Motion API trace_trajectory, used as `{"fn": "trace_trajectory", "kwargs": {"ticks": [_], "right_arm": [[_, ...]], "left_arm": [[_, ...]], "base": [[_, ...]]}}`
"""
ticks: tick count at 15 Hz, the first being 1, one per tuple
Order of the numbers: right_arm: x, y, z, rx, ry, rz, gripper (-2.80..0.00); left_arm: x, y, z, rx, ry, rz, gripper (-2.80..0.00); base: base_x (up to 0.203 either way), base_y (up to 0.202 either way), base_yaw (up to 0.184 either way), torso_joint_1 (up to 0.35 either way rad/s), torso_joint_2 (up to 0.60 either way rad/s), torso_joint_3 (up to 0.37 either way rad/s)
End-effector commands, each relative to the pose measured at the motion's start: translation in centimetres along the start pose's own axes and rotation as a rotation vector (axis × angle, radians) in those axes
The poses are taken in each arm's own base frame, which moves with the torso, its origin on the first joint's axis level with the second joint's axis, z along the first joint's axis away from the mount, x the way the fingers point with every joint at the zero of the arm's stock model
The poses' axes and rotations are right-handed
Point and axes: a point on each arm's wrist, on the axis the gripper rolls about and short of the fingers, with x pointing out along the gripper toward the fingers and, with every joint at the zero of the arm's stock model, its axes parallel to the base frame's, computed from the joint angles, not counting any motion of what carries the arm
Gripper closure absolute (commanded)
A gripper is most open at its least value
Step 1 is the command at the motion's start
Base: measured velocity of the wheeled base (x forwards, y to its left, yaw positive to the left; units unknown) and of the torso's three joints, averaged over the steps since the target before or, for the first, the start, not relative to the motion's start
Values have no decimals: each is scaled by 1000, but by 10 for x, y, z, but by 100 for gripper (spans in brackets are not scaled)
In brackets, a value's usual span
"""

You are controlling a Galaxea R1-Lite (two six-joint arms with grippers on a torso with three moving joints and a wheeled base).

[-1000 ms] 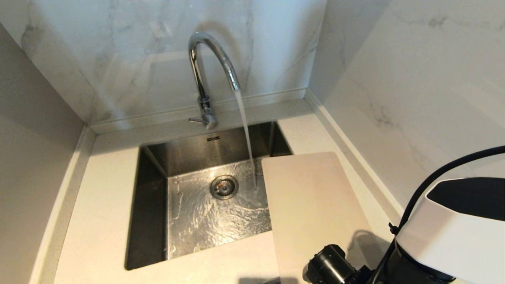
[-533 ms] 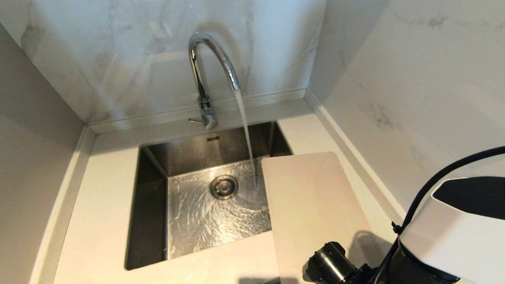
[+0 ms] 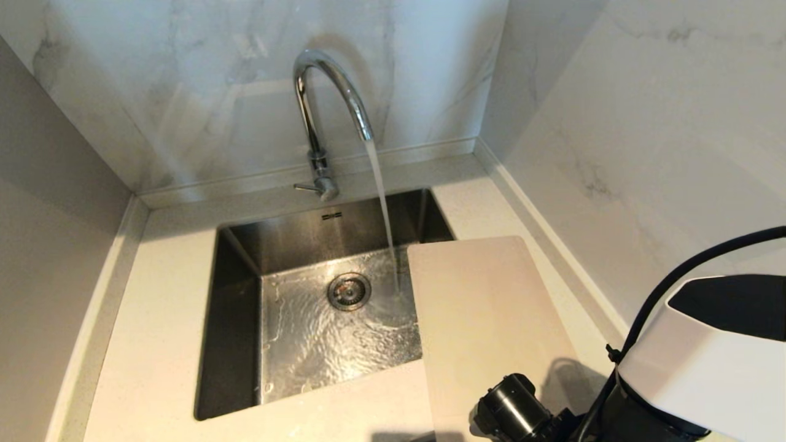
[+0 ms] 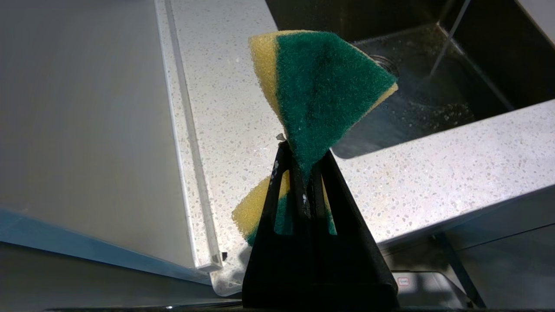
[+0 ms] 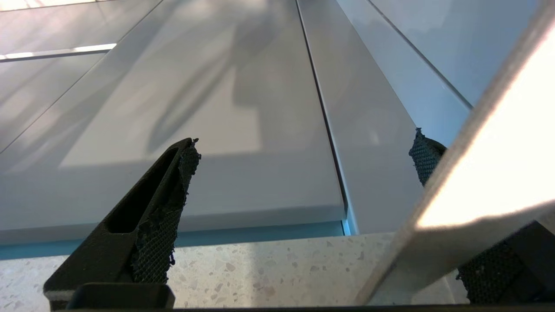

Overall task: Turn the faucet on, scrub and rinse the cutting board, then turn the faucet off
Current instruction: Pick up the cutting board

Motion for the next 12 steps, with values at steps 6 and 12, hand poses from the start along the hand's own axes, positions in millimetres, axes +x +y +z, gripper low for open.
{"fn": "trace_trajectory", "kwargs": {"ticks": [6,12], "right_arm": [[0,3,-1,-9,2,8,-280],[3,9,3,-34,3,29,-280]], "left_arm": [[0,0,-1,-1,0,0,0],[0,0,-1,-1,1,0,0]], "base": [[0,0,0,0,0,0],[0,0,0,0,0,0]]}}
